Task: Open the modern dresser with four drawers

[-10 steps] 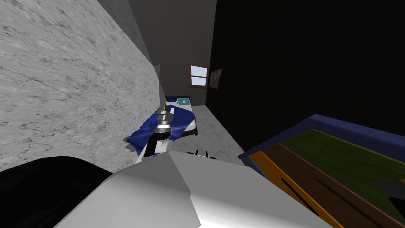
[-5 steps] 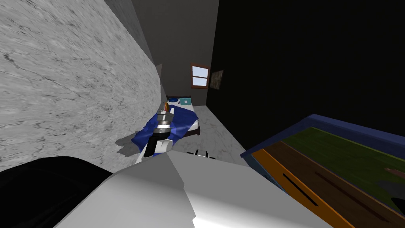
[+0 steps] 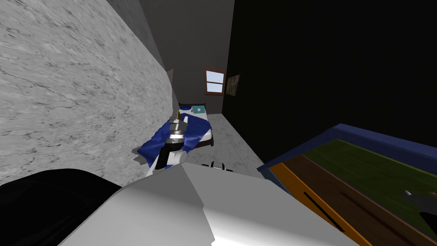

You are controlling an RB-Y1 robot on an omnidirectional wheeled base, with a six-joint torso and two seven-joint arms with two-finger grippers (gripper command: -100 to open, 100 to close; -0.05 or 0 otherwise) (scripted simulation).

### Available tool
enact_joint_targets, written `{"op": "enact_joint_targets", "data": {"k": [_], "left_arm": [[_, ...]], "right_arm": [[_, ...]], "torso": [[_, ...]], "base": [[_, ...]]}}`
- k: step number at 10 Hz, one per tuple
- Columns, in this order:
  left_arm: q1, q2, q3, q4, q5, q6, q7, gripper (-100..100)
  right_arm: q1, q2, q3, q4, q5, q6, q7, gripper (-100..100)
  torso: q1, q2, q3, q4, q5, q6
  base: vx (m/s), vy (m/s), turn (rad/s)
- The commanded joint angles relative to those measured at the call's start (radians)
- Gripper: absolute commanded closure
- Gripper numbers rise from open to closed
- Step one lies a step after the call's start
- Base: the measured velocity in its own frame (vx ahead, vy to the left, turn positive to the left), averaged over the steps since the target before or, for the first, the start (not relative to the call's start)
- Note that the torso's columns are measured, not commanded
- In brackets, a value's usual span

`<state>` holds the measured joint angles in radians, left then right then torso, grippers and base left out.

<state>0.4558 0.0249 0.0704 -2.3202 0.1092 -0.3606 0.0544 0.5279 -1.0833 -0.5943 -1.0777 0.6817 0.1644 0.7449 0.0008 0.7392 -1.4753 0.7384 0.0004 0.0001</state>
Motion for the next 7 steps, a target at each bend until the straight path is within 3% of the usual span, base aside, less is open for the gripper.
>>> {"op": "enact_joint_targets", "data": {"k": [1,2,3,7], "left_arm": [[0.0,0.0,0.0,0.0,0.0,0.0,0.0,0],[0.0,0.0,0.0,0.0,0.0,0.0,0.0,0],[0.0,0.0,0.0,0.0,0.0,0.0,0.0,0],[0.0,-0.001,-0.001,0.0,0.0,0.0,0.0,0]], "right_arm": [[-0.004,0.003,0.004,0.007,-0.001,0.001,-0.002,-100],[-0.003,0.003,0.001,0.005,0.0,-0.001,-0.001,-100],[-0.003,0.003,0.001,0.005,0.0,-0.001,-0.001,100],[0.006,-0.002,0.001,-0.003,-0.006,-0.009,-0.005,100]], "torso": [[0.006,0.001,0.001,0.0,0.001,0.0],[0.002,-0.001,0.0,0.0,0.001,0.0],[0.002,-0.001,0.0,0.0,0.0,0.0],[0.006,0.004,0.003,0.002,0.002,0.002]], "base": [[0.045,-0.117,0.029],[0.027,-0.074,0.016],[0.004,-0.012,0.0],[-0.055,0.138,-0.023]]}}
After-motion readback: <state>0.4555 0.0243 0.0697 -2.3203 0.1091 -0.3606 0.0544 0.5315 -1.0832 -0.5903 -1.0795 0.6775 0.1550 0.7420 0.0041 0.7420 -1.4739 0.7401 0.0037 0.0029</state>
